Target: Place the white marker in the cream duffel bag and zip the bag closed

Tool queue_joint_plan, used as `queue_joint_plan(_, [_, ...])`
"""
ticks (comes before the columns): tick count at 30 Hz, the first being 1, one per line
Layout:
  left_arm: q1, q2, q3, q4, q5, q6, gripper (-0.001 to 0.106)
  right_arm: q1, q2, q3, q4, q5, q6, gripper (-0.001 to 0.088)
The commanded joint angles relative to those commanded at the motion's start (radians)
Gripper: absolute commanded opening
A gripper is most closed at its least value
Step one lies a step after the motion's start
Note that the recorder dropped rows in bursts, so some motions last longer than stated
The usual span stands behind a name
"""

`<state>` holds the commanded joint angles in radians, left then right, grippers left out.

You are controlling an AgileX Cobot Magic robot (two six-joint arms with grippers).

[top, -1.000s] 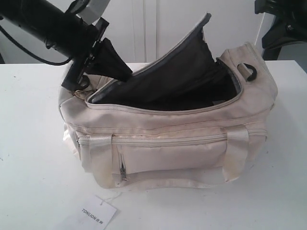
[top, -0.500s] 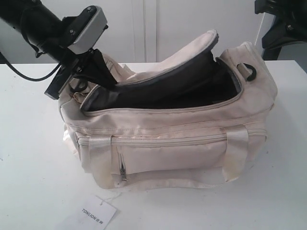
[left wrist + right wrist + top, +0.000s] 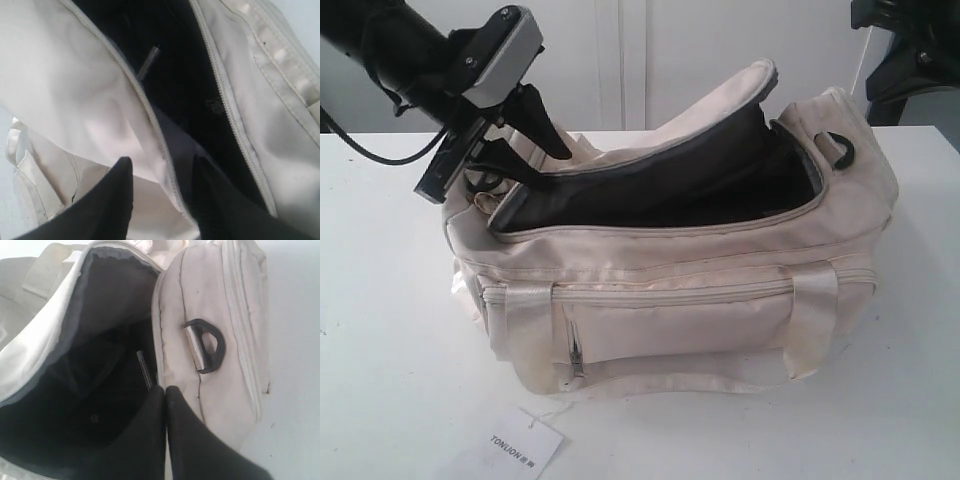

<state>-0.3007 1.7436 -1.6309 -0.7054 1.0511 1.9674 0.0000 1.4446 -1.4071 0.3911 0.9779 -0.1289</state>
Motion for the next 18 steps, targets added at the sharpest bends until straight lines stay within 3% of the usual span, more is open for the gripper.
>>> queue_joint_plan(10, [0.0, -0.068, 0.0, -0.058, 0.034, 0.0, 0.044, 0.0, 0.0, 0.0, 0.0, 0.0, 0.0, 0.0])
queue_joint_plan(18, [0.0, -0.08, 0.0, -0.216, 0.034, -0.006, 0.044, 0.0, 0.0, 0.0, 0.0, 0.0, 0.0, 0.0])
